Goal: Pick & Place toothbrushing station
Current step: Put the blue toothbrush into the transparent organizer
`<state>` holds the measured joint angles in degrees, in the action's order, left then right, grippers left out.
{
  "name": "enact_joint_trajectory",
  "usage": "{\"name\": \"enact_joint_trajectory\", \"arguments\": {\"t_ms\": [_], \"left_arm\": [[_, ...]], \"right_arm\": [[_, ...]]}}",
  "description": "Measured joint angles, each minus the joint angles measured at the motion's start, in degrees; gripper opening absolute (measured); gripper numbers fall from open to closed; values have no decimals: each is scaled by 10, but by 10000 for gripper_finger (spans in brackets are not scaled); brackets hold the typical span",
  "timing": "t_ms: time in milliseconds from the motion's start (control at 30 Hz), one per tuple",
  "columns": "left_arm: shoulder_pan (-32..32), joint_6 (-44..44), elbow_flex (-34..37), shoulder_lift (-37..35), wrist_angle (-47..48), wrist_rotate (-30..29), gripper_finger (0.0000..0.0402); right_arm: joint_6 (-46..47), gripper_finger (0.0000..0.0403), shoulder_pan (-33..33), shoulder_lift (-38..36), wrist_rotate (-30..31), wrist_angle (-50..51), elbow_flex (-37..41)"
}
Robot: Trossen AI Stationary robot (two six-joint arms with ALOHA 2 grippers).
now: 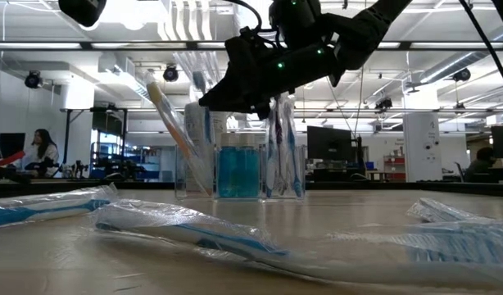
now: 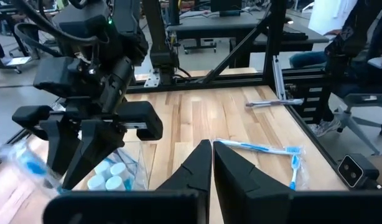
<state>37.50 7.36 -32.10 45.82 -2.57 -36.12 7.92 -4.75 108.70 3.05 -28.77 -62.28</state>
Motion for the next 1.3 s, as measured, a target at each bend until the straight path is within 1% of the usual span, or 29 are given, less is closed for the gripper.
{"name": "enact_joint_trajectory", "arguments": {"t_ms": [167, 333, 567, 700, 867, 967, 1167, 1300], "left_arm": [[0, 8, 0, 0, 0, 0, 18], [0, 11, 0, 0, 0, 0, 21], [0, 10, 0, 0, 0, 0, 19], [0, 8, 0, 0, 0, 0, 21], [0, 8, 3, 0, 1, 0, 19], [0, 6, 4, 0, 2, 0, 21], [0, 2, 4, 0, 3, 0, 19], [0, 2, 4, 0, 6, 0, 21]], "right_arm": [[1, 156, -2, -7, 0, 0, 0], [-9, 179, -2, -17, 0, 4, 0], [-23, 184, -2, -27, 0, 2, -14], [-28, 190, -7, -27, 5, 30, -39], [-27, 199, -14, -24, 15, 67, -52], [-39, 201, -14, -18, 14, 58, -52], [-36, 201, -16, -17, -16, 52, -50], [-36, 201, -12, -17, -17, 49, -50]]}}
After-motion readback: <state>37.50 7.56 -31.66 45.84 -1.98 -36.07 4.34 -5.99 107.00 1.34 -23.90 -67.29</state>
